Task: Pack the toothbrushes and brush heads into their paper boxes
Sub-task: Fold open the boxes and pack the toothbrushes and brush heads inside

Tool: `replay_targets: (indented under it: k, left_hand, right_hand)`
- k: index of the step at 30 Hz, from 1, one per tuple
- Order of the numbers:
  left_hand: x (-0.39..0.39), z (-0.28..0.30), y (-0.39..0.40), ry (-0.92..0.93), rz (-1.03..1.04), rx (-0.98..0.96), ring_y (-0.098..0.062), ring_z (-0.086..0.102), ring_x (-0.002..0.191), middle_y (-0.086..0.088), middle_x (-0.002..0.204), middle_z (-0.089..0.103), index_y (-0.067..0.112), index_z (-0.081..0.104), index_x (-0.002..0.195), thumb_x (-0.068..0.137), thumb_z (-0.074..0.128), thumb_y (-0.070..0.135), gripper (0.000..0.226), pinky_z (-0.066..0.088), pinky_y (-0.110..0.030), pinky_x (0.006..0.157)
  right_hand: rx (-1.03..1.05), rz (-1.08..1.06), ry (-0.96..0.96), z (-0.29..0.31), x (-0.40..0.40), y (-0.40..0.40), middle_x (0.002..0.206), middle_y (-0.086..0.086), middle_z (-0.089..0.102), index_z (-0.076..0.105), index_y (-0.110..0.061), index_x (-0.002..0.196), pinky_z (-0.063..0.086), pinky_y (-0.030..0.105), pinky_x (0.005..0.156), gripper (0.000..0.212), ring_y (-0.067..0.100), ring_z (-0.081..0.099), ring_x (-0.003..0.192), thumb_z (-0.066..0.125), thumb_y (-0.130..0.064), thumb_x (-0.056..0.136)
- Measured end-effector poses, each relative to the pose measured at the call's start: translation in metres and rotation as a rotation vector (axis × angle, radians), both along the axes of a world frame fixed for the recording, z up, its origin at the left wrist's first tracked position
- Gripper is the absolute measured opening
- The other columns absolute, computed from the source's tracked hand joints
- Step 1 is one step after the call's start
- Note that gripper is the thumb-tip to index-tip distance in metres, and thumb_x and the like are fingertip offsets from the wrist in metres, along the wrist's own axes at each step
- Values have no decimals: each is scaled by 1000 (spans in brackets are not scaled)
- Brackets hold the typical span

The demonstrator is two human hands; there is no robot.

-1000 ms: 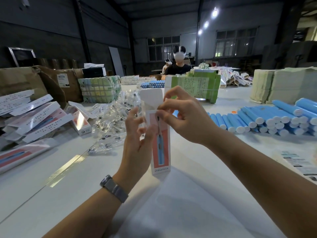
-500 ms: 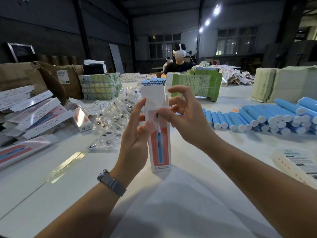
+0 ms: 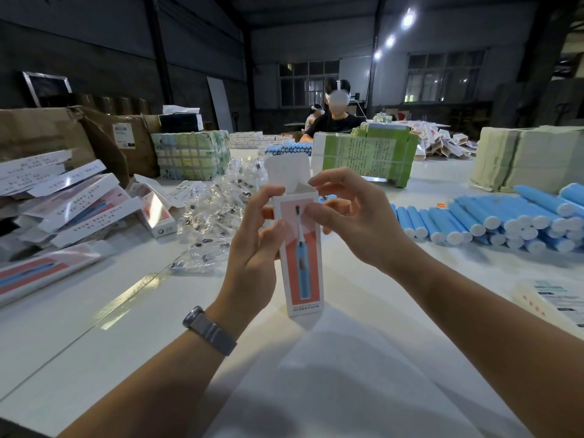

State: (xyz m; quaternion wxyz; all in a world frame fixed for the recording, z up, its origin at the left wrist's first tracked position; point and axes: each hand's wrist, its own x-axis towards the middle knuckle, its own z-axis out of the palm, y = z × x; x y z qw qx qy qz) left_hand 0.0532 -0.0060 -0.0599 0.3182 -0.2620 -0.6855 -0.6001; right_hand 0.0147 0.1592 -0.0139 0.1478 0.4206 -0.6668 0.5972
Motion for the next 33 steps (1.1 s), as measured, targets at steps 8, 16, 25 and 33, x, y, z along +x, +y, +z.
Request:
replay_targets:
  k: [8, 16, 25, 33]
  left_hand:
    - [4, -5, 7, -31, -1, 59, -9, 69, 84, 13, 100, 67, 39, 49, 125, 100, 39, 23, 31, 59, -26, 70]
    - [4, -2, 10, -26, -67, 85, -14, 67, 106, 23, 117, 64, 44, 45, 128, 102, 38, 21, 36, 57, -24, 76]
    - [3, -3, 8, -28, -104, 117, -16, 69, 97, 11, 108, 68, 47, 33, 130, 101, 39, 16, 43, 57, -27, 78]
    - [3, -3, 9, -10, -14, 63, -18, 67, 99, 1, 107, 60, 61, 47, 115, 99, 40, 25, 40, 59, -30, 79]
  right_hand:
    - [-4, -59, -19, 0, -2, 4, 87, -7, 68, 65, -18, 85, 50, 22, 66, 20, 8, 64, 73, 77, -28, 74]
    - [-7, -43, 25, 9, 3, 7, 109, 9, 71, 62, -16, 81, 58, 49, 81, 21, 26, 69, 99, 80, -22, 72]
    - [21, -17, 25, 11, 2, 7, 97, -7, 69, 62, -26, 104, 53, 30, 73, 37, 20, 63, 94, 81, -10, 76]
    - [94, -4, 87, 14, 2, 10, 104, 12, 68, 68, -15, 95, 55, 53, 83, 17, 36, 62, 100, 75, -7, 81]
